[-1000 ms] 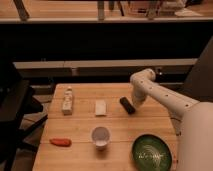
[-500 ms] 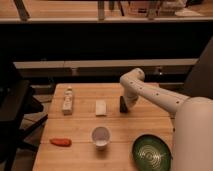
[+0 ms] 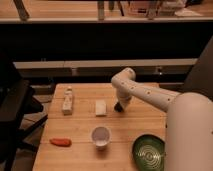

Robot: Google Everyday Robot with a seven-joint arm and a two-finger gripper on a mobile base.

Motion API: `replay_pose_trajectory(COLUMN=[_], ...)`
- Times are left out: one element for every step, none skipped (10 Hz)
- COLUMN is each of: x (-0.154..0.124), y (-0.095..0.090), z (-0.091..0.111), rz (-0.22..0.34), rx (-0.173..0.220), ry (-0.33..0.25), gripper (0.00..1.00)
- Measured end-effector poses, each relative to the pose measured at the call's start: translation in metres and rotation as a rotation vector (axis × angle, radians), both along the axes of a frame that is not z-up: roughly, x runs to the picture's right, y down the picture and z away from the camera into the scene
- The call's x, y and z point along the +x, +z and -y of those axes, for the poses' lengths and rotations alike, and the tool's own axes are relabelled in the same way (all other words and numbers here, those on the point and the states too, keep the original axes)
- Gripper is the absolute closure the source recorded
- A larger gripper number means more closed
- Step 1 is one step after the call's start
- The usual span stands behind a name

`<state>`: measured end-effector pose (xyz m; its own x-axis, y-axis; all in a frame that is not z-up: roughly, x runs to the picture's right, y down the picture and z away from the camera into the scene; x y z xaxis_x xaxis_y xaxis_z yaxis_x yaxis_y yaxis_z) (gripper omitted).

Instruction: Push the eraser across the table

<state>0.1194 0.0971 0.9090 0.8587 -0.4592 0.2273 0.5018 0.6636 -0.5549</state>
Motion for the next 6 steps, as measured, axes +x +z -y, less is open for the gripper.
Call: replay_pose_trajectory(x=[-0.001, -0.002, -0.009, -0.024, -0.029, -0.03], y=[0.0, 0.0, 0.0, 0.0, 0.0, 0.0], z=[-0.001, 0.0, 0.0, 0.001, 0.001, 0.0], rz=[0.001, 0.004, 0.01, 0.022, 0.026, 0.028], rx=[-0.002, -0.002, -0.003, -0.005, -0.005, -0.007], ry=[-0.017, -0.034, -0.048, -0.076, -0.085, -0.092], gripper=[1.0, 1.0, 1.0, 1.0, 1.0, 1.0])
